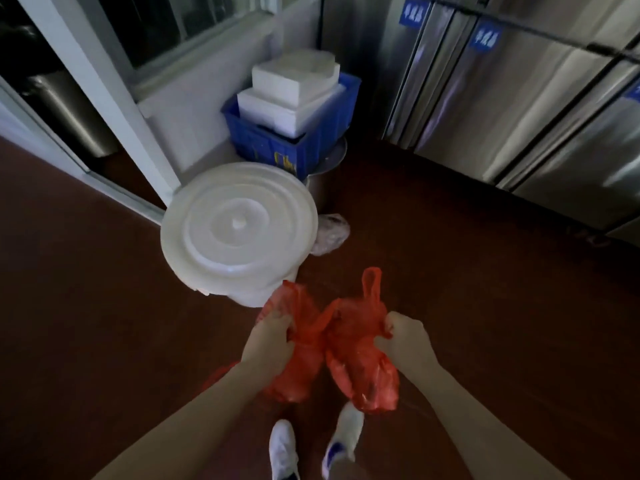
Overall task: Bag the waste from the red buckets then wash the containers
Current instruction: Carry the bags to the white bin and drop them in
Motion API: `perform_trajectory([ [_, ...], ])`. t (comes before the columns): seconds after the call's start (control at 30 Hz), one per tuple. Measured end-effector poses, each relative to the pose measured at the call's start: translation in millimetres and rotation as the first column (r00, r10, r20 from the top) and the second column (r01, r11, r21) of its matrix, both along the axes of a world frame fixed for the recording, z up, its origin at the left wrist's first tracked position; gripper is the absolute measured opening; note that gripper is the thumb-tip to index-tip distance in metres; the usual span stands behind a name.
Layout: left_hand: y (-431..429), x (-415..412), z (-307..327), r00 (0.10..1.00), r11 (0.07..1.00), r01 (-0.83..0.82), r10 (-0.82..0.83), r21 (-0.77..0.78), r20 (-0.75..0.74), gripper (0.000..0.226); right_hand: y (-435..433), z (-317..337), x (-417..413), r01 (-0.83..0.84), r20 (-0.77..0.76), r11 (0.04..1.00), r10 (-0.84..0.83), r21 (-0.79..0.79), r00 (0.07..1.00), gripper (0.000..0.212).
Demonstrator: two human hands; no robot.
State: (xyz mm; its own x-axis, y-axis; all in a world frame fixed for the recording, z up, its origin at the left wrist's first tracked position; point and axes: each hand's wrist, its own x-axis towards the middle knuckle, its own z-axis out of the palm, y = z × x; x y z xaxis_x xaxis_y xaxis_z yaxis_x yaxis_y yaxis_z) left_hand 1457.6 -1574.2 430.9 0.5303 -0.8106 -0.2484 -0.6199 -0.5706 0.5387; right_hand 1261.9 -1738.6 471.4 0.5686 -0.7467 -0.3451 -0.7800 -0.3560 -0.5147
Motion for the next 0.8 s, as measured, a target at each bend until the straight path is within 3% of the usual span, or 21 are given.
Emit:
perform_trajectory([
  [0.37,-141.3,37.0,-158.9,0.987,0.972,-0.150,0.157,0.179,-0.029,0.021,-153.5,-174.5,84.4,-0.050,-0.153,0.985,0.076,0.167,0.985,0.011],
  [0.8,-220.7,62.3,-395.3,0.987,0.941,-0.135,0.155,0.310,-0.040,0.022,-235.2,-428.0,124.2,-0.059,-0.301,0.982,0.112,0.180,0.947,0.035],
])
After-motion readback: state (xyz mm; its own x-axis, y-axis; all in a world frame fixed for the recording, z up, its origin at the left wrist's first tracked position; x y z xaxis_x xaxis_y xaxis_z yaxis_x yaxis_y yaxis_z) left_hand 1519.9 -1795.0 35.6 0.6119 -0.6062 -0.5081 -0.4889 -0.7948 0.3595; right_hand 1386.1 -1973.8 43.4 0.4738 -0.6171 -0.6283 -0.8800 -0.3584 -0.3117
